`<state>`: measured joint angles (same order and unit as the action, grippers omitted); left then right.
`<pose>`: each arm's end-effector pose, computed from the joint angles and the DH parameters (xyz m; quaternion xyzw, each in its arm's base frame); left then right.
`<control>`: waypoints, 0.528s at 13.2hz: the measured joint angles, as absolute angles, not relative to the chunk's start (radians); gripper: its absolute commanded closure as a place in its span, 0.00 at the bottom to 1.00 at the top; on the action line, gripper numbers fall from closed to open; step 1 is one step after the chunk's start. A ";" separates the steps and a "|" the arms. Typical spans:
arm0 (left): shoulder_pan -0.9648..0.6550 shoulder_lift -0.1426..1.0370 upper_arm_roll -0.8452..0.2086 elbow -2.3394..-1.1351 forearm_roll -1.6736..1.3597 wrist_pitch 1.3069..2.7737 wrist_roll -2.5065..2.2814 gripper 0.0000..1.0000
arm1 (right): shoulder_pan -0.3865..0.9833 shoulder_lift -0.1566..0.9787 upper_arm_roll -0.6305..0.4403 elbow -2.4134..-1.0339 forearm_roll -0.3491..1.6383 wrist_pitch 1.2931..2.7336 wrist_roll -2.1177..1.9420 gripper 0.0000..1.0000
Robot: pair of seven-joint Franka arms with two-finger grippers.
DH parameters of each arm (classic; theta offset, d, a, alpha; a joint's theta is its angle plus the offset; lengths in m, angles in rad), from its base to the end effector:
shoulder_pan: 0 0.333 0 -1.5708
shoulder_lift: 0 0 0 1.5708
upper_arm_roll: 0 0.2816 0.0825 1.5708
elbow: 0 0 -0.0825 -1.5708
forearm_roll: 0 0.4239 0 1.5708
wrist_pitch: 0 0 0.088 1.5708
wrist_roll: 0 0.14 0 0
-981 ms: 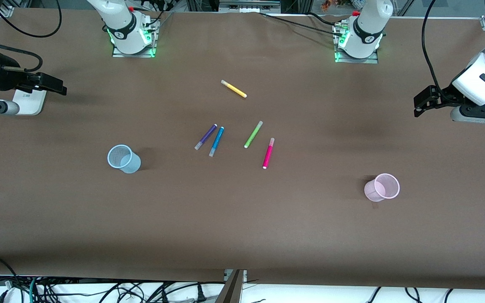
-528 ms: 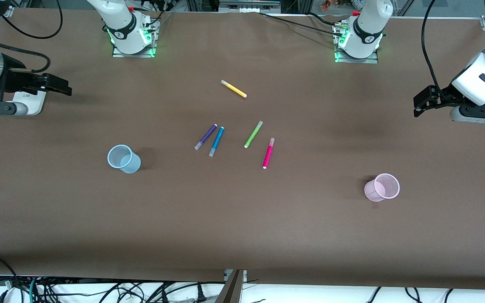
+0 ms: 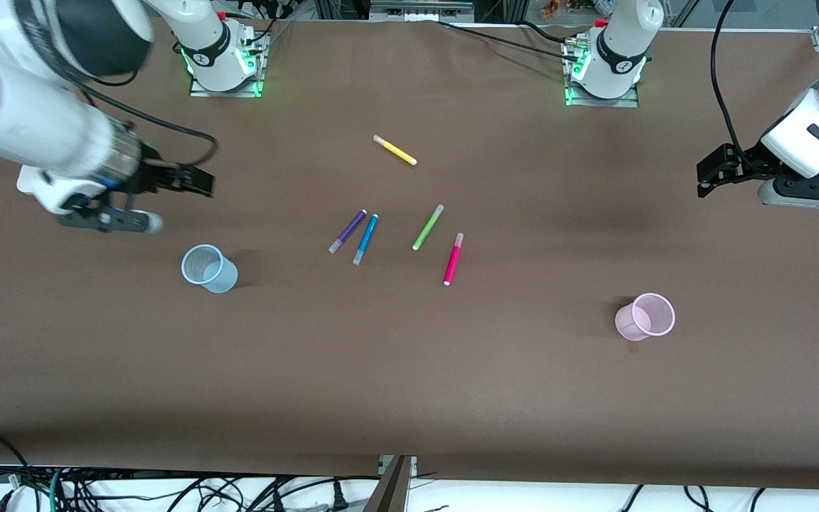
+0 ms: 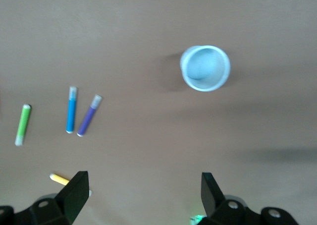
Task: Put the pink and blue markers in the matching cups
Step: 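Reach the right gripper toward the blue marker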
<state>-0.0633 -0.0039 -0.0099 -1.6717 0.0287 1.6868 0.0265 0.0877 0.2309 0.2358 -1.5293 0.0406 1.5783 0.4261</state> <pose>0.6006 -0.0403 0.5177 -0.9985 0.0513 -0.0098 0.0141 0.6054 0.1988 0.4401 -0.9936 0.0536 0.0988 0.0118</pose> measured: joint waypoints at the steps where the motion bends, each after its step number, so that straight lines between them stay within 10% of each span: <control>1: -0.063 -0.004 -0.010 -1.672 0.029 1.687 0.026 0.00 | 0.116 0.257 0.236 -1.529 0.035 1.607 0.460 0.00; 7: -0.061 -0.002 -0.010 -1.672 0.029 1.686 0.026 0.00 | 0.258 0.403 0.235 -1.547 -0.008 1.770 0.666 0.00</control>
<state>-0.0613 -0.0024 -0.0097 -1.6719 0.0287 1.6856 0.0265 0.2582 0.4026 0.2354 -1.5471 -0.0077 1.7705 0.6664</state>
